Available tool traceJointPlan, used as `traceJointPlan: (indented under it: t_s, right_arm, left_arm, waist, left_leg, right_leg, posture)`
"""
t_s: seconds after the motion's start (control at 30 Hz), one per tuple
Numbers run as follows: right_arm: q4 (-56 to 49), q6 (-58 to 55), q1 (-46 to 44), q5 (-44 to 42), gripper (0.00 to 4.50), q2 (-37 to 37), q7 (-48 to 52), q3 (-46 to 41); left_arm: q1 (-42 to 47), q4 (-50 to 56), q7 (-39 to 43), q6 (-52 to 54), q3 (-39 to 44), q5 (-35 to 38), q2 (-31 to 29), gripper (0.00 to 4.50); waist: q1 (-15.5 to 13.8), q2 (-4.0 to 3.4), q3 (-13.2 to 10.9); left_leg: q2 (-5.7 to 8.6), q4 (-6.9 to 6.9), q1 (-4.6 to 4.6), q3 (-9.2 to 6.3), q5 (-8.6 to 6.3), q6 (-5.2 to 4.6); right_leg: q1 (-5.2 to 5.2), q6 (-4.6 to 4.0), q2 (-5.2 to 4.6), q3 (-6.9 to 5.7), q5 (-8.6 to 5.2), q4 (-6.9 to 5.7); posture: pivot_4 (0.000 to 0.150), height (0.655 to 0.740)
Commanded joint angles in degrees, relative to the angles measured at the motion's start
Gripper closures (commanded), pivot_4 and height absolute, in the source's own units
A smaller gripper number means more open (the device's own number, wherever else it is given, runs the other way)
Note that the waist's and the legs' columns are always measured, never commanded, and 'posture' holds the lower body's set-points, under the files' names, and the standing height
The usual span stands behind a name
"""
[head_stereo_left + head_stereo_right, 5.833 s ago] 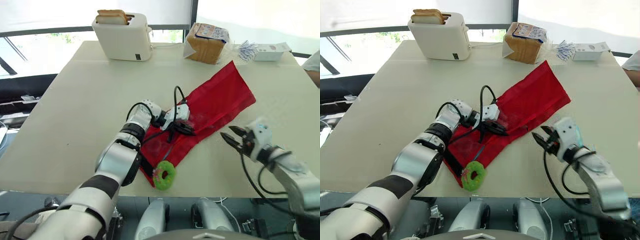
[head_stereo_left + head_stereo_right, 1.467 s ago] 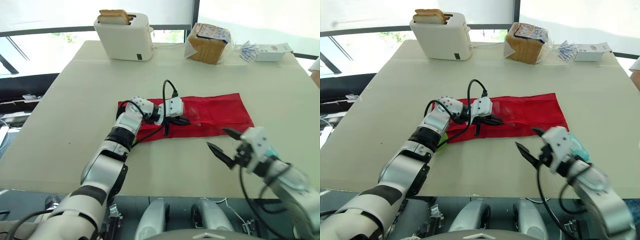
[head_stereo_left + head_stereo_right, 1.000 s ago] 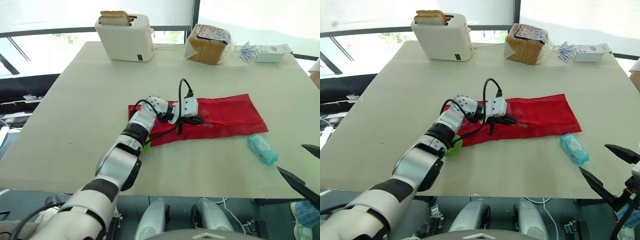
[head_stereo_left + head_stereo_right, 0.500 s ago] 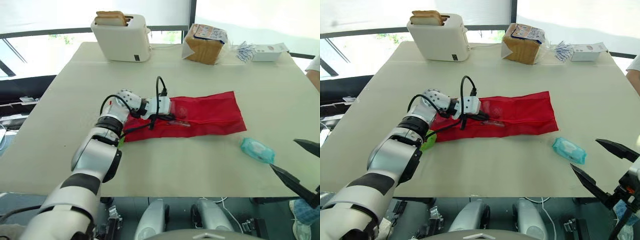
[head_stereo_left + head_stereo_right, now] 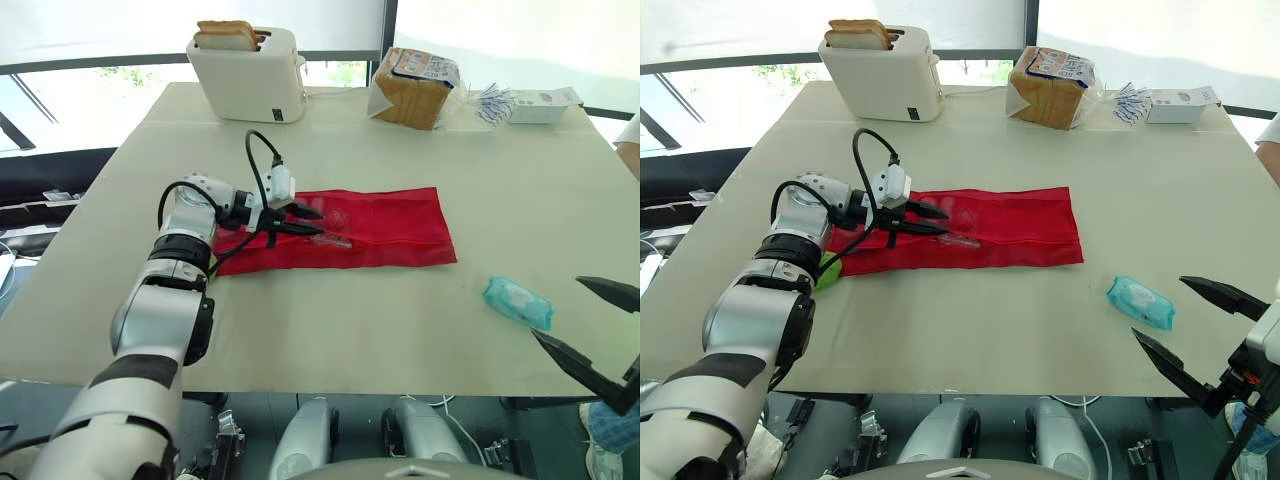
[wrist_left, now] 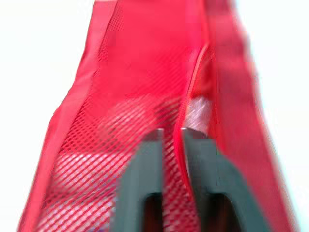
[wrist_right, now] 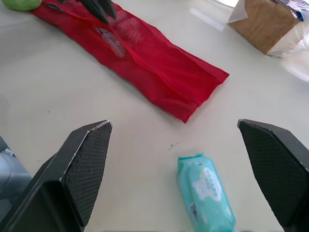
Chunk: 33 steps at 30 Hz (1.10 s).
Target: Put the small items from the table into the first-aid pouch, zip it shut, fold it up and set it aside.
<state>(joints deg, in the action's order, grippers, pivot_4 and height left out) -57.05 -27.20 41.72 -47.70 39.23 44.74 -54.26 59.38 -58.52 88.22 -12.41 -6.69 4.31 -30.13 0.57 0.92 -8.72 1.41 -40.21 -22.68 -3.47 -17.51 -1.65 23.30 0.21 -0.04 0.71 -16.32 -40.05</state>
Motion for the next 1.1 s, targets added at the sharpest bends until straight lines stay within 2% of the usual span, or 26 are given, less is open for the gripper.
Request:
traceJointPlan:
  t_s: [0.03,0.1,0.17,0.27,0.33,0.47,0.6,0.87,1.1]
  right_arm:
    - [0.6,1.1,0.2,0.2,0.00,0.2,0.3,-0.7]
    - [0.5,1.1,0.4,0.2,0.00,0.1,-0.2,-1.3]
    - [-0.3,1.3,1.3,0.7,0.00,-0.6,-0.6,-2.1]
    - [-1.7,1.5,2.5,1.4,0.00,-2.0,-1.9,-2.2]
    - [-2.3,1.6,2.8,1.4,0.00,-2.2,-2.5,-2.2]
    - [-2.9,3.1,3.7,0.8,0.00,-2.1,-3.0,-2.1]
    - [-2.9,4.9,5.0,-1.5,0.00,-1.1,-3.7,-2.2]
    - [-2.7,6.5,7.3,-0.6,0.00,-1.7,-3.7,-3.1]
    - [4.8,4.9,3.8,-2.4,0.00,5.4,2.3,-7.6]
  left_arm:
    - [-2.9,15.4,-2.2,12.8,-2.0,3.0,6.6,2.33]
    - [-4.8,21.2,-7.5,16.4,-3.9,0.9,9.7,2.33]
    - [-4.4,23.8,-16.9,22.5,-7.5,-3.8,15.2,2.33]
    - [-2.7,21.2,-27.9,21.0,-11.9,-10.1,21.1,2.33]
    - [-1.8,19.3,-30.7,19.8,-12.6,-11.8,22.2,2.33]
    - [0.4,15.4,-32.7,16.4,-14.5,-14.0,23.3,2.33]
    - [1.7,12.6,-30.9,15.1,-14.6,-14.0,23.0,2.33]
    - [3.7,7.2,-29.5,13.2,-15.5,-15.9,22.8,2.33]
    - [5.6,2.4,-32.3,11.3,-15.0,-16.7,24.2,2.33]
  waist:
    - [-0.6,-0.01,0.0]
    - [-1.4,0.00,0.0]
    - [-1.3,-0.04,0.0]
    - [-1.4,-0.03,0.0]
    - [-1.6,-0.03,0.0]
    - [-1.0,-0.04,0.0]
    - [-1.2,-0.05,0.0]
    - [-1.4,-0.03,0.0]
    - [-1.4,-0.01,0.0]
  left_leg:
    - [0.01,-0.04,-0.02,-0.05,0.00,0.00]
    - [0.03,-0.09,-0.02,-0.04,0.00,0.00]
    - [-0.01,-0.09,0.01,-0.01,0.01,0.02]
    - [0.00,-0.09,0.03,0.02,-0.02,-0.03]
    - [0.03,-0.10,0.00,0.02,-0.02,-0.03]
    - [0.01,-0.06,0.03,0.06,-0.02,-0.03]
    - [0.00,-0.04,0.07,0.09,-0.02,-0.03]
    - [0.02,-0.05,0.03,0.08,-0.01,-0.02]
    - [0.04,-0.04,0.04,0.11,-0.02,-0.04]
  right_leg:
    - [-0.02,0.00,-0.03,-0.04,0.00,0.01]
    - [-0.07,0.05,-0.08,-0.02,0.03,0.07]
    - [-0.07,0.07,-0.02,0.04,0.04,0.03]
    - [-0.09,0.08,-0.01,0.06,0.04,0.02]
    - [-0.09,0.08,-0.03,0.06,0.05,0.06]
    - [-0.08,0.08,-0.02,0.09,0.05,0.05]
    - [-0.08,0.08,0.00,0.11,0.05,0.04]
    - [-0.08,0.09,-0.01,0.10,0.04,0.10]
    - [-0.09,0.09,-0.01,0.11,0.05,0.09]
  posture:
    - [0.150,0.7400]
    - [0.150,0.7400]
    - [0.150,0.7400]
    - [0.150,0.7400]
    - [0.150,0.7400]
    - [0.150,0.7400]
    - [0.150,0.7400]
    - [0.150,0.7400]
    - [0.150,0.7400]
